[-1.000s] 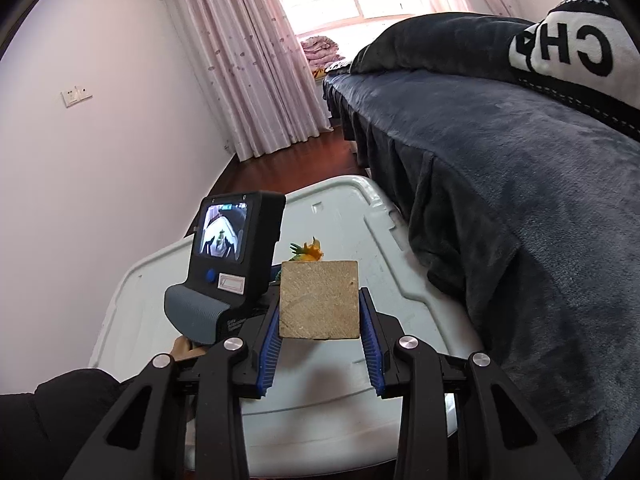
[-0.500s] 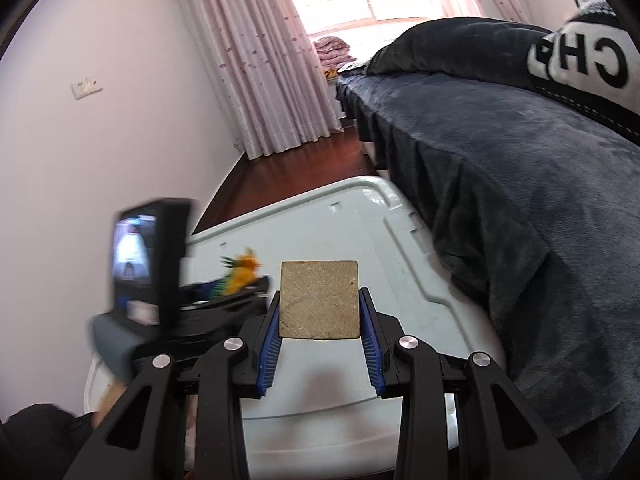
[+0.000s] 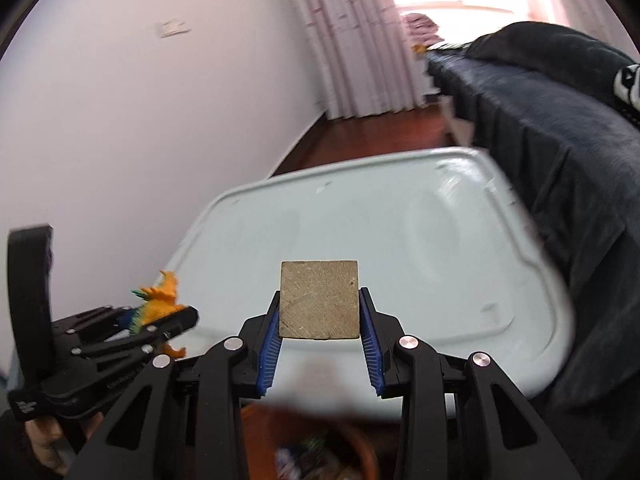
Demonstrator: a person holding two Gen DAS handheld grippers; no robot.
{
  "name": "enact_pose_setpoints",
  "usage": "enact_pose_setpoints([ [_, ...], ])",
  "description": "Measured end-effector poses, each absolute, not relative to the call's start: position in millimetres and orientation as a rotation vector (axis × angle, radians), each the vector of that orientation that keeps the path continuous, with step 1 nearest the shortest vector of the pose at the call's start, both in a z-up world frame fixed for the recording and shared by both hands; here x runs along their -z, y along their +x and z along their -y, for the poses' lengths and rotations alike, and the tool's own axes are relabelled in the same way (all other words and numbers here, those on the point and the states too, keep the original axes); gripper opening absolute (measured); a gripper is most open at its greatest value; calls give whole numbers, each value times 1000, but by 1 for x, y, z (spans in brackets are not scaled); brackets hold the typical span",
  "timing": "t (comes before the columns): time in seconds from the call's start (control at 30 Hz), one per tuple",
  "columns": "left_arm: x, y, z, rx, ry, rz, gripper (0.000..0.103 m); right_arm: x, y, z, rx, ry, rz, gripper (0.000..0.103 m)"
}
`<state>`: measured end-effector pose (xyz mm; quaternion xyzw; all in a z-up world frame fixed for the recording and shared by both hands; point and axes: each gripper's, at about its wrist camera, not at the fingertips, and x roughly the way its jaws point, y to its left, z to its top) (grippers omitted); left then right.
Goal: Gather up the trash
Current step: 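Grasp the green-and-orange toy dinosaur with the left tool while the right tool holds the cube, then carry dinosaur and cube over the orange bin and open both tools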
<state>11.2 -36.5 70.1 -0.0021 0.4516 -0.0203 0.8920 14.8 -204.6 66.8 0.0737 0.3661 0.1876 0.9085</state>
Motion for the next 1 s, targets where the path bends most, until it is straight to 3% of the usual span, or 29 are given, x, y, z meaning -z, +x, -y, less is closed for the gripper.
enact_pose_setpoints([
  [0.4,-34,-60,11,75,-59,-1006,33,-51,-74,174,-461,11,-826,35],
  [1.0,11,-52,20,87,-42,-1188,33,2,-76,155,-488,-17,-1031,36],
])
